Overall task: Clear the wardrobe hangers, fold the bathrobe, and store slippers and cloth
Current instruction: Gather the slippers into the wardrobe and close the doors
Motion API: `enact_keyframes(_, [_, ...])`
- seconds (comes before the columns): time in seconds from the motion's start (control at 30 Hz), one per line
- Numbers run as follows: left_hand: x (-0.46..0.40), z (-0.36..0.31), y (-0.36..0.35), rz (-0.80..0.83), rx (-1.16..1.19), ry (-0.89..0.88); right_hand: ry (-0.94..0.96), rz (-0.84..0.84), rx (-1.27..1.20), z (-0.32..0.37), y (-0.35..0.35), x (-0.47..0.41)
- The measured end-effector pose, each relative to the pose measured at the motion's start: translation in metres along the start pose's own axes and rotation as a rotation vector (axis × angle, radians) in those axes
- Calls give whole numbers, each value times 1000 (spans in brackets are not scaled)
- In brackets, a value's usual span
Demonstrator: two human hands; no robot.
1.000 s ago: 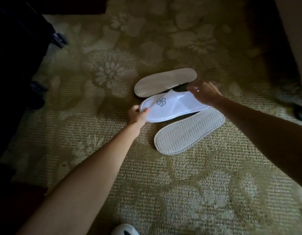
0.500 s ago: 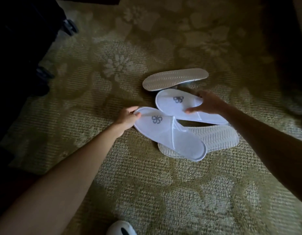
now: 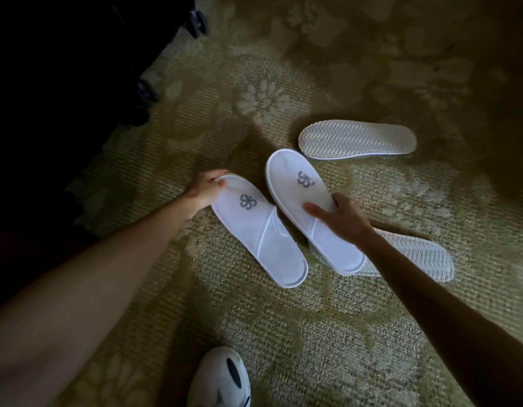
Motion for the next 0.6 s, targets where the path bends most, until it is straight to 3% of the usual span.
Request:
enact_keyframes(0.2, [14,-23,13,-226,-2,-135,94,-5,6,34,-20,4])
enact_keyframes(0.3, [26,-45,-2,-124,174,-87,136,23,-3,51,-30,4])
enact_keyframes(0.4, [29,-42,0,-146,322,-33,221,34,-48,66,-28,4])
enact_keyframes(0.6, [58,31,35,-139,415,74,350,-85,18,65,-22,16])
Point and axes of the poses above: each hand's wrist, its own x-axis away from the middle knuckle, its own y-axis out of the back of the hand, z = x × y, the point moved 9 cm from there along -x, towards the middle knuckle, and after that the axes turned 8 degrees about y, right-handed, at the moved point
